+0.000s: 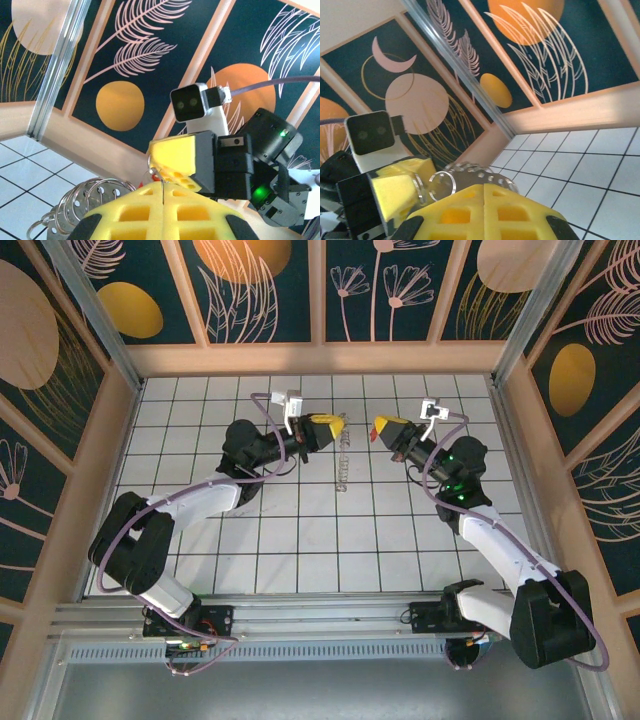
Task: Put the keys on the keyring
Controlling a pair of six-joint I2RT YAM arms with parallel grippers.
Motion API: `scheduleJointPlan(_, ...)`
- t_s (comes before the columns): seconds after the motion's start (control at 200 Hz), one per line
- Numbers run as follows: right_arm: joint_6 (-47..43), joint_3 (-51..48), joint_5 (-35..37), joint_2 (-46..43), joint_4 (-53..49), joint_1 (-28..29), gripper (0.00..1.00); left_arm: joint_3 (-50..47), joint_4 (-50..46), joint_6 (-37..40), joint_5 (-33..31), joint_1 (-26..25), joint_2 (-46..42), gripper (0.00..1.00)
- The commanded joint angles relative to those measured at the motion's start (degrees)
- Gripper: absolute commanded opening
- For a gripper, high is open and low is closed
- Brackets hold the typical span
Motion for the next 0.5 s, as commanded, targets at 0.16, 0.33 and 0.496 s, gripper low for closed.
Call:
scheduleJointPlan(0.16,-0.91,1.56,-2.24,-1.08,4.41,3.52,0.00,2.03,-1.75,3.85,0.97,-0.70,-0.03,0.00)
scheduleJointPlan(0.33,-1.62,2.46,-1.91,-1.02,3.52,4.99,0.00,3.76,-1.90,3.79,0.84,-1.02,0.13,0.00)
scheduleJointPlan(0.496,-2.09,3.10,-1.28,-0.84,2.99,6.01,0.00,4.11,-2.32,4.07,1.12,-1.41,0.23,0.00)
